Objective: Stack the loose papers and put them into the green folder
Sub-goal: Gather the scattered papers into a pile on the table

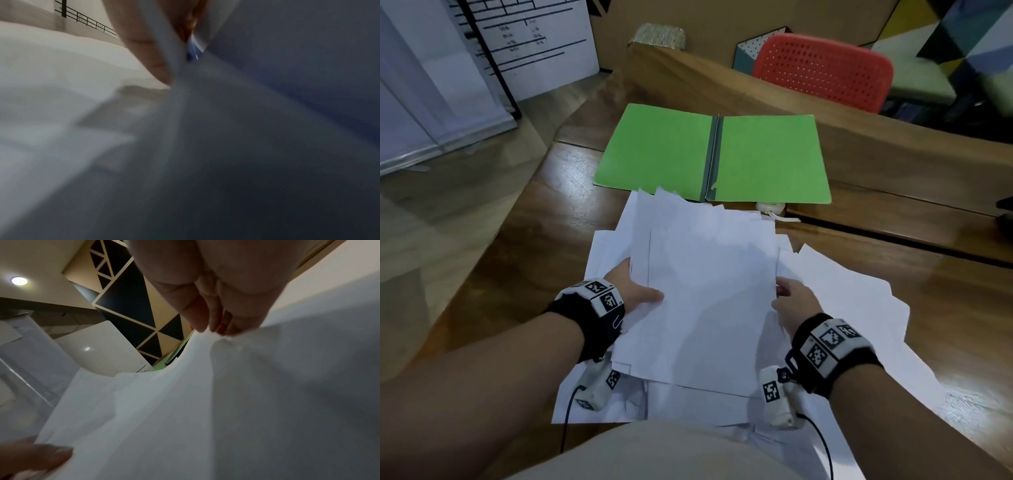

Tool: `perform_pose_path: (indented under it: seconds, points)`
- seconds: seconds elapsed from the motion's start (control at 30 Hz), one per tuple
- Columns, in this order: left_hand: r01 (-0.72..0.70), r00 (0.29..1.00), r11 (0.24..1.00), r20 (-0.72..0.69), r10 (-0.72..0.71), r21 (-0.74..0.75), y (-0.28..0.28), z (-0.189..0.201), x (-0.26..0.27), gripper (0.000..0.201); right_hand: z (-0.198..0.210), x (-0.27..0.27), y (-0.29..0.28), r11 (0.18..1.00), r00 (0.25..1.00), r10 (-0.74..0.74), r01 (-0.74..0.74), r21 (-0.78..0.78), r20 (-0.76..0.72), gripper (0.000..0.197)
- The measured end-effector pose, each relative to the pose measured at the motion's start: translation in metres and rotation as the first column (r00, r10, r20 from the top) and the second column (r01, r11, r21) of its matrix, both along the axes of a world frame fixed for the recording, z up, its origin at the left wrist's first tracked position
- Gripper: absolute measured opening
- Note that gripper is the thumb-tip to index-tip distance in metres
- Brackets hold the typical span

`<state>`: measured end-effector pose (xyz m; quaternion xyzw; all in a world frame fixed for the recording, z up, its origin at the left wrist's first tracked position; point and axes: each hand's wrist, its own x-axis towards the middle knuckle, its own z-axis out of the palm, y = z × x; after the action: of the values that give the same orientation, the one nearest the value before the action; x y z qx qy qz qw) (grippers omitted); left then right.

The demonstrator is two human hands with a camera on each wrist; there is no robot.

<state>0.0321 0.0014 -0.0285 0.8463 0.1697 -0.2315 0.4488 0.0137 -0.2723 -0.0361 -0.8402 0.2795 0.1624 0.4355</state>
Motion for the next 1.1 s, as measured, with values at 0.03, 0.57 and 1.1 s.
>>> perform_pose_path:
  seconds: [0.03,0.57,1.1]
  points:
    - [-0.006,1.000,1.000,0.011,0.006,0.000,-0.001,0.000,-0.001,0.060,0.003,-0.001,-0.005,1.000,1.000,-0.006,0.006,-0.006,0.008,0.053]
    - [-0.250,0.963,0.875,-0.195,0.183,-0.414,-0.007,0.005,0.003,0.034,0.026,-0.035,-0.118,0.842,0.918,-0.103,-0.124,-0.525,-0.382,0.045]
    - [0.010,0.997,0.983,-0.074,0.004,0.186,-0.006,-0.002,0.014,0.054,0.049,-0.017,-0.129,0.931,0.927,-0.357,0.363,-0.037,0.112,0.033]
